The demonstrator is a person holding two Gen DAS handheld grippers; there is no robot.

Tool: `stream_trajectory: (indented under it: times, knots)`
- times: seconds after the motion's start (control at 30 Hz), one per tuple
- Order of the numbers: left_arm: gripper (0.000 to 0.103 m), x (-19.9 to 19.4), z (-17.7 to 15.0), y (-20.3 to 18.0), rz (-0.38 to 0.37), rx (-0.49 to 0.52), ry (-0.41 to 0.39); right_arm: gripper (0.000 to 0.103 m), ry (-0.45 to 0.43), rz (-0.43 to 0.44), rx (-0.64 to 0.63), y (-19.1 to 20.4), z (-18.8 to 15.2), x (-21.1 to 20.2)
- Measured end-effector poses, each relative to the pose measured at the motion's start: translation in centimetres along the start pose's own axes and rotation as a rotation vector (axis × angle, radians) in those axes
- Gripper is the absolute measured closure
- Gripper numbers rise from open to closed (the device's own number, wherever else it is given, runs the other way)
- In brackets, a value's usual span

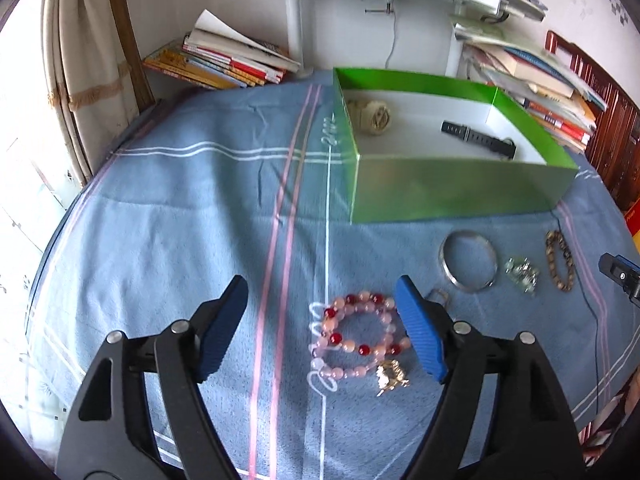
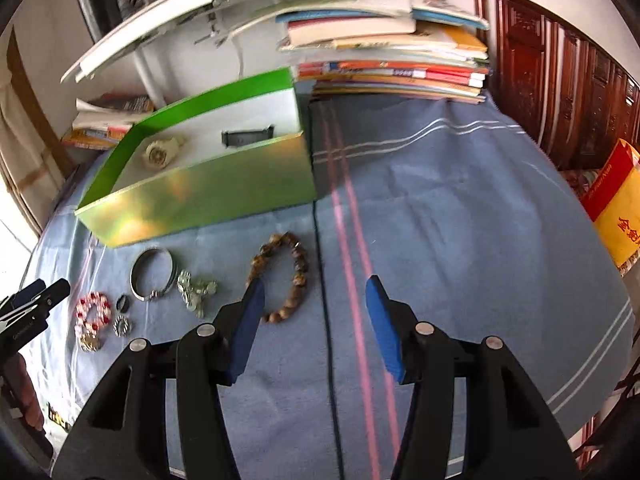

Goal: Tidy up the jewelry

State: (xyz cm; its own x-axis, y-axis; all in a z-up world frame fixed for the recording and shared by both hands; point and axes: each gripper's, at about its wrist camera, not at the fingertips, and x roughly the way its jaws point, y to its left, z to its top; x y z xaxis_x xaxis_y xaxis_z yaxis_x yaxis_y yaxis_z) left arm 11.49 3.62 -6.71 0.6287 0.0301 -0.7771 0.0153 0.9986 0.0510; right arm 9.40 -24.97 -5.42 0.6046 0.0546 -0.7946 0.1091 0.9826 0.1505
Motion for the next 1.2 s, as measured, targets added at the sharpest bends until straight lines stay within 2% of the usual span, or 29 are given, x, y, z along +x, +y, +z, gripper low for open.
stream_trajectory:
  times: [0.13, 0.2, 0.27, 0.43, 0.6, 0.8, 1.0, 1.2]
  knots:
    - [0.042, 0.7, -0.8, 0.2, -0.002, 0.019, 0.032, 0.051, 0.024, -0.010, -0.008, 0.4, -0.3, 0.9]
    - [0.059, 1.3, -1.1, 0.4, -0.014, 0.016, 0.063, 0.051, 0.032, -0.011, -0.011, 0.6, -0.5, 1.1]
    - [0.067, 1.9, -1.3, 0.4, -0.040, 0.012, 0.091, 0.051, 0.036, -0.011, -0.013, 0.7, -0.5, 1.2]
    - [0.076, 2.9, -1.8, -0.3, -0.080, 0.023, 0.127, 0.051, 0.040, -0.011, -0.017, 0.9, -0.6, 1.2]
    - [0.094, 3.2, -2.1, -1.3, -0.120, 0.040, 0.131, 0.051, 0.053, -0.009, -0.023, 1.1, -0.8, 1.7]
    - [0.094, 1.0, -1.8, -2.6, -0.222, 0.068, 0.075, 0.051, 0.058, -0.012, -0.012, 1.0, -0.8, 1.9]
    - [0.094, -0.7, -0.4, -3.0, -0.265, 0.062, 0.024, 0.051, 0.070, -0.008, -0.005, 0.9, -0.9, 2.2]
    - [0.094, -1.3, 0.5, -5.3, -0.327, 0.098, 0.009, 0.051, 0.074, -0.007, -0.010, 1.1, -1.0, 2.4]
